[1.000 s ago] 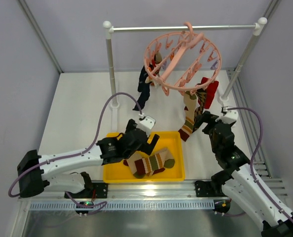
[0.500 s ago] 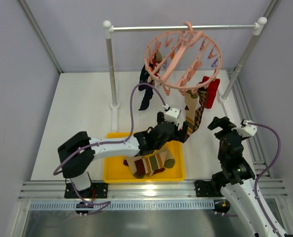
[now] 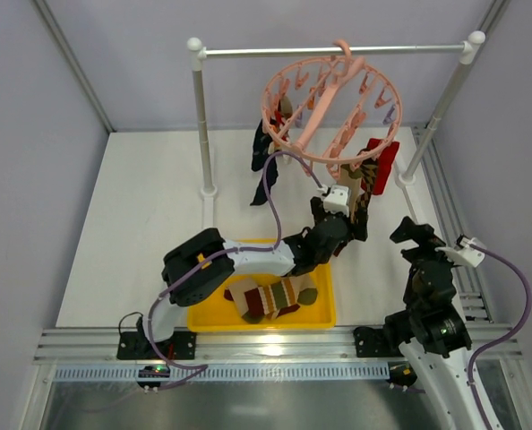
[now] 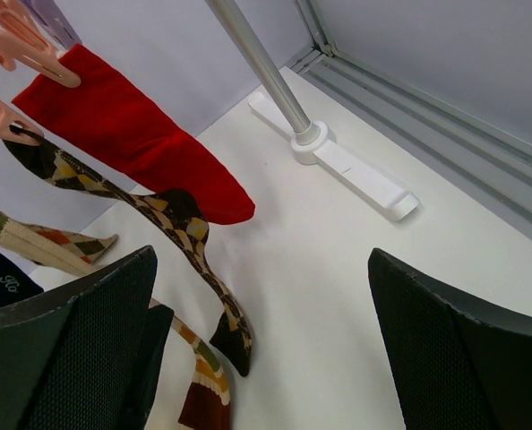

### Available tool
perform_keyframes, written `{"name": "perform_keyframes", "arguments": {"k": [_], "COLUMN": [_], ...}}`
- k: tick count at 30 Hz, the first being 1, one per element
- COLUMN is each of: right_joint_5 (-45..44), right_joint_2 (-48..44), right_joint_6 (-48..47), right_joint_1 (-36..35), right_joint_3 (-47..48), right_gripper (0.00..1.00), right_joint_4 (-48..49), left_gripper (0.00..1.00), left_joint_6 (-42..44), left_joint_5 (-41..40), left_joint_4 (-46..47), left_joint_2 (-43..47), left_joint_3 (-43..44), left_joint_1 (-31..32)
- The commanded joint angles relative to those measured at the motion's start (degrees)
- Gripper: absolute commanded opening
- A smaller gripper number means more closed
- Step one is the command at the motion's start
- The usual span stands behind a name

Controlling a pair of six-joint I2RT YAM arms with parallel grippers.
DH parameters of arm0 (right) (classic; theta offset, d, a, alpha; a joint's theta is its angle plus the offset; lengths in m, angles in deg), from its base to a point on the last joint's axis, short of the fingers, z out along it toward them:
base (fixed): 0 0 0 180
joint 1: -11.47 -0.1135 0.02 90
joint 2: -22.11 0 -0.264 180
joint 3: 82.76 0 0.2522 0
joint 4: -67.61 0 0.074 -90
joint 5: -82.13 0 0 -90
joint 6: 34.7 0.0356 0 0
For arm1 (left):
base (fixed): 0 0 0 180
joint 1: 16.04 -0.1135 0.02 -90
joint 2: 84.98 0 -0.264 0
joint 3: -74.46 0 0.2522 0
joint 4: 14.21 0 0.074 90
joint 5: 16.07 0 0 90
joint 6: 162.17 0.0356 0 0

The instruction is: Remove the socks clipped to the hanger

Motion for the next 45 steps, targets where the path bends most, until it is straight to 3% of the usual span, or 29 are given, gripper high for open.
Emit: {"name": "perform_keyframes", "arguments": {"k": [1, 14, 17, 18, 20, 21, 23, 24, 32, 37, 45], "right_joint_5": [0.6, 5.8, 6.8, 7.1, 7.7, 7.9, 8.0, 8.1, 12.6, 16.6, 23.7], "right_joint_2": [-2.1, -2.7, -2.2, -2.1, -2.1, -2.0, -2.1, -2.1, 1.9, 11.4, 19.8], "right_joint_6": [-2.1, -3.9, -4.0, -4.1, -4.3, -4.5, -4.7, -5.0, -7.8, -9.2, -9.6], "right_joint_1": [0.2, 0.2, 0.3, 0.3, 0.3, 0.2, 0.2, 0.3, 0.2, 0.2, 0.2], "right_joint_3": [2.2, 2.3, 1.9, 1.8, 1.7, 1.8, 1.7, 1.7, 1.0, 1.2, 3.0], "right_gripper": [1.0, 1.0, 1.0, 1.0, 1.0, 1.0, 1.0, 1.0, 1.0, 1.0, 1.0], "right_joint_4": [0.7, 3.1, 4.0, 4.2, 4.4, 4.4, 4.4, 4.6, 7.9, 10.9, 15.2], "left_gripper": [1.0, 0.96, 0.79, 0.65, 0.51, 0.37, 0.18, 0.01, 0.0, 0.0, 0.0], "left_joint_6": [1.5, 3.4, 3.0, 3.1, 4.6, 5.9, 6.7, 6.7, 7.8, 11.6, 14.2], "left_joint_5": [-9.9, -16.7, -16.6, -16.5, -16.5, -16.5, -16.6, -16.6, -15.4, -14.1, -8.7], "left_joint_4": [5.7, 0.2, 1.0, 1.6, 3.6, 5.0, 5.7, 7.3, 14.6, 17.8, 12.3], "left_joint_2": [-2.6, -12.7, -13.2, -13.4, -13.8, -14.0, -13.8, -12.9, -3.4, 3.3, 13.8], "left_joint_3": [4.2, 15.4, 15.0, 15.0, 15.0, 14.9, 14.2, 13.6, -1.1, -9.5, -16.3], "left_joint_1": [0.1, -1.3, -1.6, -1.7, -1.7, -1.7, -1.8, -1.7, -1.5, 0.1, 1.4]}}
